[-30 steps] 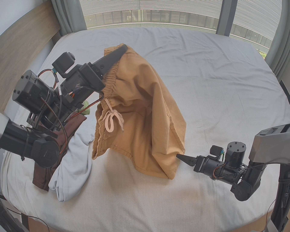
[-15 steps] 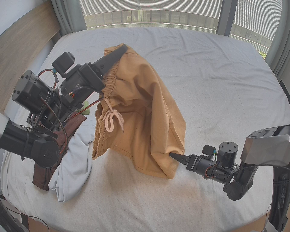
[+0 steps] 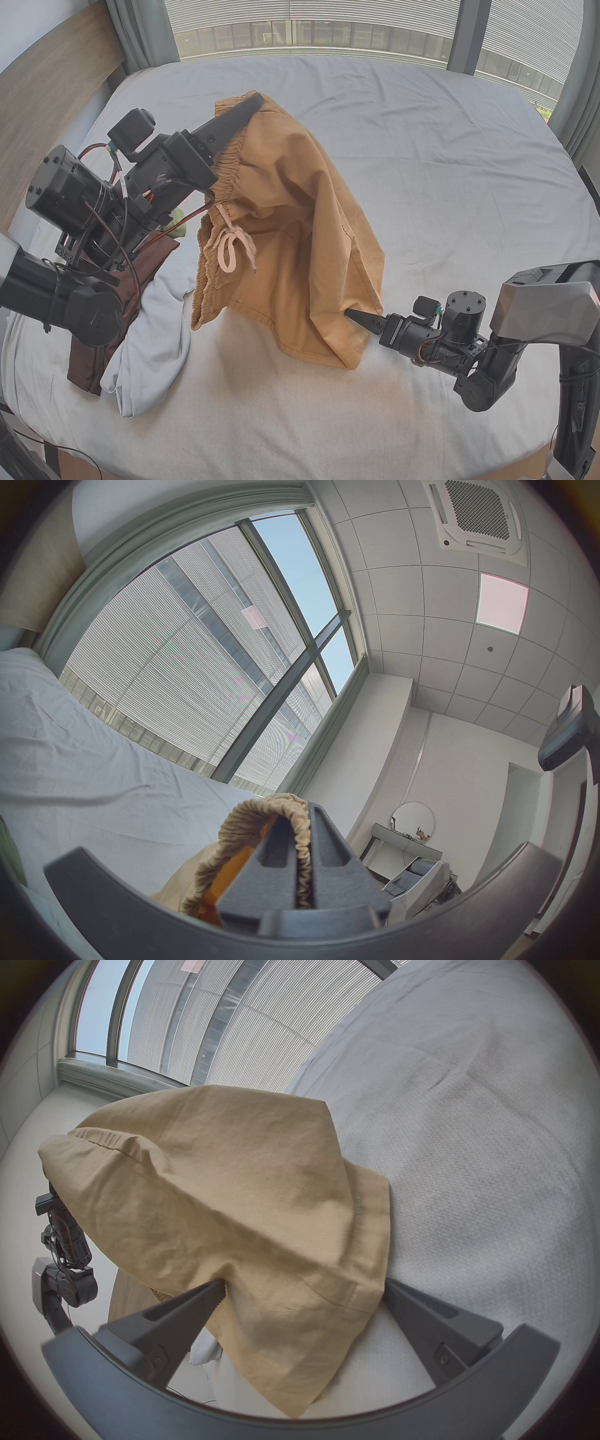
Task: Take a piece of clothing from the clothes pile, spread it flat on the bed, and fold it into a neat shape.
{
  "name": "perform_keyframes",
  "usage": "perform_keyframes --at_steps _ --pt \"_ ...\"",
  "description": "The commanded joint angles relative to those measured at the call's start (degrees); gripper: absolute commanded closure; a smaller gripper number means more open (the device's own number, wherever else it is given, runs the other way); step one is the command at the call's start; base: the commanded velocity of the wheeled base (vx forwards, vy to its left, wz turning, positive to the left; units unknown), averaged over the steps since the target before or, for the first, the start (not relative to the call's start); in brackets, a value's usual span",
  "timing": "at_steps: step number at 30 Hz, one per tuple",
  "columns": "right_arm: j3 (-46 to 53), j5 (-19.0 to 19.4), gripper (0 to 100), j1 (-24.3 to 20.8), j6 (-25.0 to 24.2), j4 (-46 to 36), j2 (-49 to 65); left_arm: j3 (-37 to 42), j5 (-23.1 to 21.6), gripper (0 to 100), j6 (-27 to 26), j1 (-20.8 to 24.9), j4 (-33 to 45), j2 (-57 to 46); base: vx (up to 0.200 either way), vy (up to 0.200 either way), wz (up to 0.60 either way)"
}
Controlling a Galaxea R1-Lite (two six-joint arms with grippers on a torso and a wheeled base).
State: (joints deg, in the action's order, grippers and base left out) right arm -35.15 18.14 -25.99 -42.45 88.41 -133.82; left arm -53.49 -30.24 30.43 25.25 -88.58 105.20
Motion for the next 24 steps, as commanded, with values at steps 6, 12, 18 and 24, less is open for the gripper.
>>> perform_keyframes --at_steps 6,12,18,24 --pt "3.5 0.1 0 -0.2 -1.1 0.0 9.5 0.1 -0.1 100 0.2 -2.5 0.0 0.8 0.0 0.0 0.0" --pt "6.4 0.1 0 0.7 -1.2 0.2 13.2 0.2 -0.3 100 0.2 -4.1 0.0 1.8 0.0 0.0 0.0" --pt "7.5 0.2 0 2.1 -1.4 0.1 16.2 0.5 -0.3 100 0.2 -4.4 0.0 2.0 0.0 0.0 0.0" --pt "5.7 0.5 0 1.6 -3.3 0.0 13.8 0.8 -0.3 100 0.2 -4.3 -0.1 2.6 0.0 0.0 0.0"
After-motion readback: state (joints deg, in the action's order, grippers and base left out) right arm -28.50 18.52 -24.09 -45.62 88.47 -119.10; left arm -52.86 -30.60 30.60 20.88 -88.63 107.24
